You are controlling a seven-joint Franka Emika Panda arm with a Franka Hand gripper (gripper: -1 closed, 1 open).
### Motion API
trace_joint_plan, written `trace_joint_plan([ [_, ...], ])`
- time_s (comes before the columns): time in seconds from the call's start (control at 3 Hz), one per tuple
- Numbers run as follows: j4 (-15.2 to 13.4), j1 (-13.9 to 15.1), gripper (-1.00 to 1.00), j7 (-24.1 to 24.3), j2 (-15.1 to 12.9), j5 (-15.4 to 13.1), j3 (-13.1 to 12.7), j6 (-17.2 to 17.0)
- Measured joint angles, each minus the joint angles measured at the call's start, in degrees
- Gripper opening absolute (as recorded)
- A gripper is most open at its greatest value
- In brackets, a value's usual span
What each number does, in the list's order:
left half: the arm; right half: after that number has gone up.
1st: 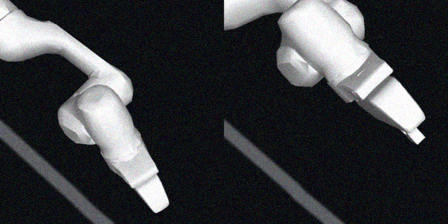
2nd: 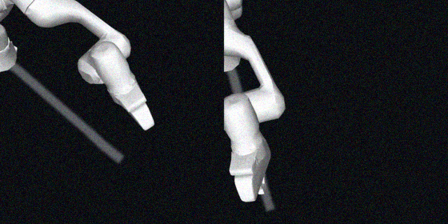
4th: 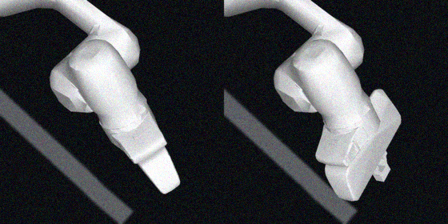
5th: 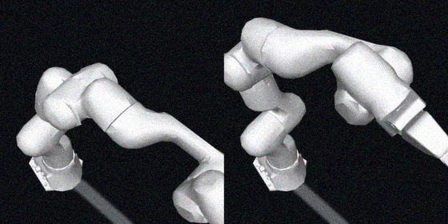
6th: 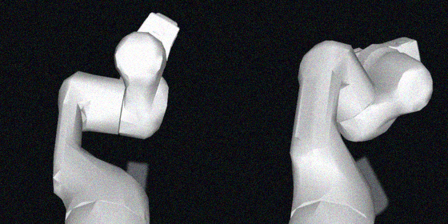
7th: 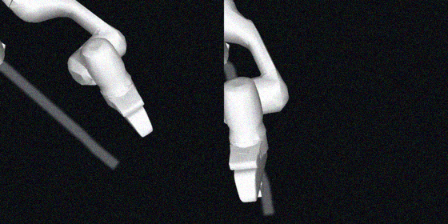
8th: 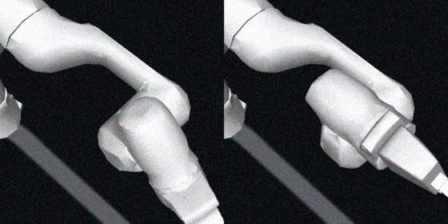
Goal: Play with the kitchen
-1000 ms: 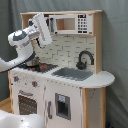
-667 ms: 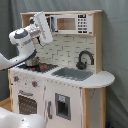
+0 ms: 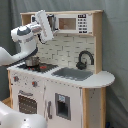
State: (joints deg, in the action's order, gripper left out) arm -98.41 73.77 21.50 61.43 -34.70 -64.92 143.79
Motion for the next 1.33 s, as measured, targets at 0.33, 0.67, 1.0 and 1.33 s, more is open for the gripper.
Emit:
trace_joint_plan([
  [0.33,3.5,4.1,1.0,-0.5,-0.7,0.0,-2.3,1.6],
  [0.67,5.7,2.5,1.0,-4.1,-1.3,-0.1,-1.5,-2.5],
  [1.0,5.2,-1.0,1.0,-7.4,-1.2,-0.2,0.7,-4.7],
  [1.33,3.6,-5.2,1.0,-10.9,-0.9,-0.6,2.8,-6.2],
])
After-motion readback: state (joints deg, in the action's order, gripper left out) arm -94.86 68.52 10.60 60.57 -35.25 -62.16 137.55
